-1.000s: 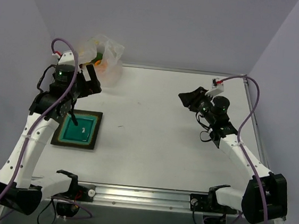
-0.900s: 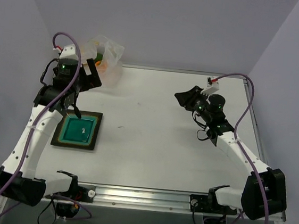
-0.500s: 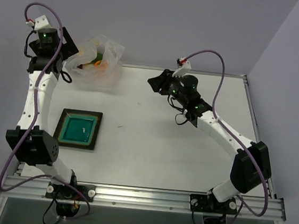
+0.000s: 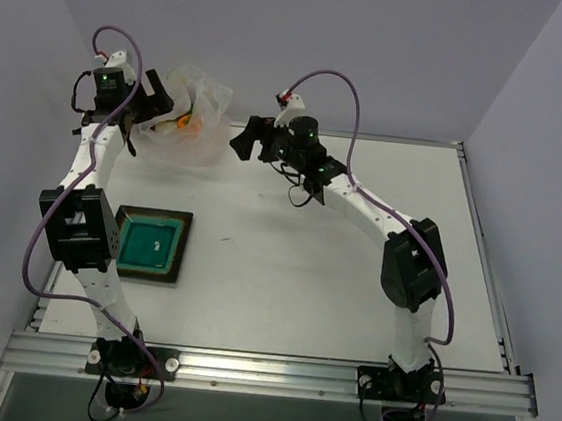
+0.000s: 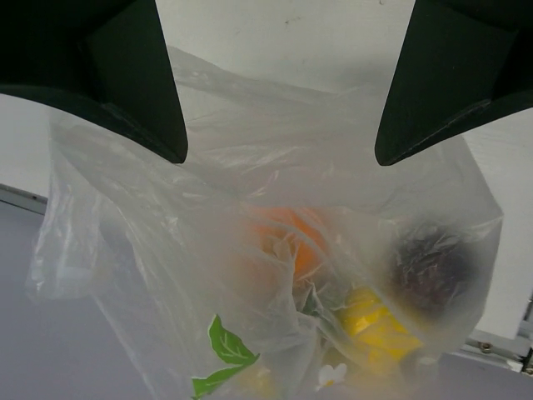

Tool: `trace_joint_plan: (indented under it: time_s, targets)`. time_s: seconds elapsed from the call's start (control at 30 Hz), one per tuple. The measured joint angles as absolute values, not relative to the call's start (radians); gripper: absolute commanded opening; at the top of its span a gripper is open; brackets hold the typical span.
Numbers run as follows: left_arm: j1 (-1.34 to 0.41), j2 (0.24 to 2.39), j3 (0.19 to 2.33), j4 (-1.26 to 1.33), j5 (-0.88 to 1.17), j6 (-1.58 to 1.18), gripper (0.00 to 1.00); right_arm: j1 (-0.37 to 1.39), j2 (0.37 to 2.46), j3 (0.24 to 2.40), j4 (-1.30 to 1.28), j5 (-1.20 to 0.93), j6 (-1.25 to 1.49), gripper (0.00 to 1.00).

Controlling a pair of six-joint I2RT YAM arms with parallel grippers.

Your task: Take the fake fruits out of the plastic bag

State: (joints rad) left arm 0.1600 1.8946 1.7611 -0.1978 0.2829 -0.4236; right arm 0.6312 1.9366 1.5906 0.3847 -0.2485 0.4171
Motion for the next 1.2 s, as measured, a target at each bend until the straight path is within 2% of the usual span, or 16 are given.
trace_joint_plan:
  time_s: [0.27,0.5,0.6,0.63,0.67,0.7,0.73,0.77,0.8,0.87,1.03,1.13,1.17,1.2]
  targets:
    - [0.167,1.958,1.815,-0.139,0.395,-0.424,0.94,0.648,2.260,1.988,0.345,-0.313,0.415,1.00]
    - [0.173,2.016,1.828,-0.108,0.441,-0.451,0.94,0.665,2.585,2.381,0.366,-0.286,0.479,1.00]
    - [0.173,2.018,1.813,-0.091,0.460,-0.471,0.95,0.674,2.698,2.488,0.430,-0.249,0.527,0.79]
    - [0.173,2.017,1.809,-0.083,0.466,-0.477,0.86,0.677,2.726,2.507,0.454,-0.236,0.542,0.66]
    - [0.173,2.017,1.803,-0.074,0.472,-0.485,0.70,0.680,2.749,2.519,0.476,-0.225,0.553,0.30]
    - [0.173,2.018,1.797,-0.064,0.475,-0.493,0.50,0.683,2.765,2.523,0.495,-0.213,0.562,0.18]
    - [0.173,2.018,1.790,-0.054,0.477,-0.502,0.16,0.687,2.780,2.523,0.514,-0.203,0.576,0.04]
    - [0.173,2.018,1.784,-0.048,0.477,-0.508,0.04,0.689,2.785,2.521,0.520,-0.195,0.580,0.00]
    - [0.173,2.018,1.780,-0.044,0.478,-0.506,0.03,0.690,2.786,2.511,0.529,-0.190,0.585,0.00]
    - [0.173,2.018,1.771,-0.041,0.471,-0.506,0.02,0.694,2.766,2.457,0.570,-0.184,0.582,0.00]
    - [0.173,1.982,1.723,-0.061,0.392,-0.498,0.02,0.695,2.539,2.033,0.653,-0.171,0.569,0.00]
    - [0.177,1.921,1.677,-0.087,0.349,-0.494,0.03,0.695,2.422,1.881,0.671,-0.176,0.568,0.00]
    - [0.179,1.895,1.664,-0.092,0.342,-0.490,0.08,0.694,2.398,1.865,0.674,-0.182,0.569,0.00]
    - [0.180,1.866,1.650,-0.097,0.338,-0.482,0.38,0.694,2.377,1.857,0.681,-0.189,0.568,0.00]
